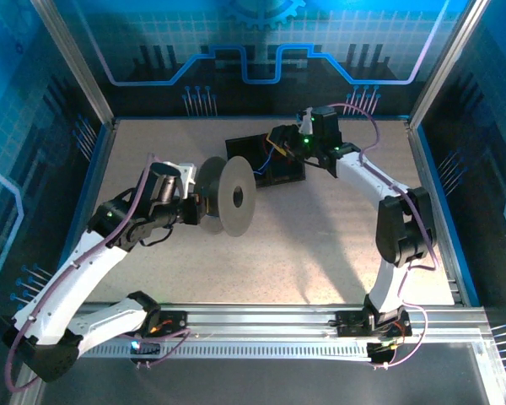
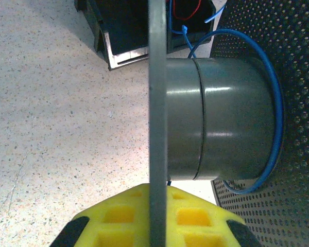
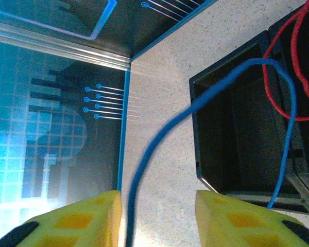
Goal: Wrap the cables
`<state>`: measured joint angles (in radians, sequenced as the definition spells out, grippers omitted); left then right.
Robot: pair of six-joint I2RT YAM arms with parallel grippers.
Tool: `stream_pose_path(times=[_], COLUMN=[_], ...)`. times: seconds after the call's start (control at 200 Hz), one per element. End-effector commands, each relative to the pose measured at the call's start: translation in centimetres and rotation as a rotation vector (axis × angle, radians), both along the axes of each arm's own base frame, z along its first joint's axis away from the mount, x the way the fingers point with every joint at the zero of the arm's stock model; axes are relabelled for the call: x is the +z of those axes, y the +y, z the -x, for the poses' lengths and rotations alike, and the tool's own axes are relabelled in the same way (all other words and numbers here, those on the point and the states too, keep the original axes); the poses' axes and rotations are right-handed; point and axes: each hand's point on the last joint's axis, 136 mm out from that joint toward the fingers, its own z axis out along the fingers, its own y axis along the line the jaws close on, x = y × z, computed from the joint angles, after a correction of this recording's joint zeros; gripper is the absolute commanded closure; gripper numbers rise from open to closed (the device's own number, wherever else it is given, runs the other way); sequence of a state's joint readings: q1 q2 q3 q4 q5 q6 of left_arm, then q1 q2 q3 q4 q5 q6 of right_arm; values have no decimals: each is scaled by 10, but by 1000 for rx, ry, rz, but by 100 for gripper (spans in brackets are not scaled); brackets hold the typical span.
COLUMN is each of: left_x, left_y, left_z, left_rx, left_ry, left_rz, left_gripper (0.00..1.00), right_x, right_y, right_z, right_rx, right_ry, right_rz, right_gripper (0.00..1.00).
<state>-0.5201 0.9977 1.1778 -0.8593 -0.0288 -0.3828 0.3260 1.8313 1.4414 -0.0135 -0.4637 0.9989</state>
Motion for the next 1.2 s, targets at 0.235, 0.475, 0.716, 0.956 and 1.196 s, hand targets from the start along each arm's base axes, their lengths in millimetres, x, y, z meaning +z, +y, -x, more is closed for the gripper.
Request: stream_pose_path(times=[0.235, 0.475, 0.716, 0.956, 1.196], left_x=[1, -26, -67, -78, -59], left_y=[-2, -12, -3, 20, 50], left_z=[-11, -23, -30, -57, -97], left_rx=[15, -4, 62, 225, 372], left_ry=[-29, 7, 87, 140, 147], left_rz=[-17, -79, -229, -327, -301], left_gripper=[100, 100, 100, 100, 100], right_x=[36, 111, 196, 254, 280], right_y=[-5, 15, 39, 59, 62], right_z=[11, 30, 70, 130, 190], right_rx=[13, 72, 166, 316, 443], right_ry=[-90, -285, -510, -649, -747], right_rz=[-9, -36, -90, -126, -134], right_gripper=[100, 100, 100, 100, 100])
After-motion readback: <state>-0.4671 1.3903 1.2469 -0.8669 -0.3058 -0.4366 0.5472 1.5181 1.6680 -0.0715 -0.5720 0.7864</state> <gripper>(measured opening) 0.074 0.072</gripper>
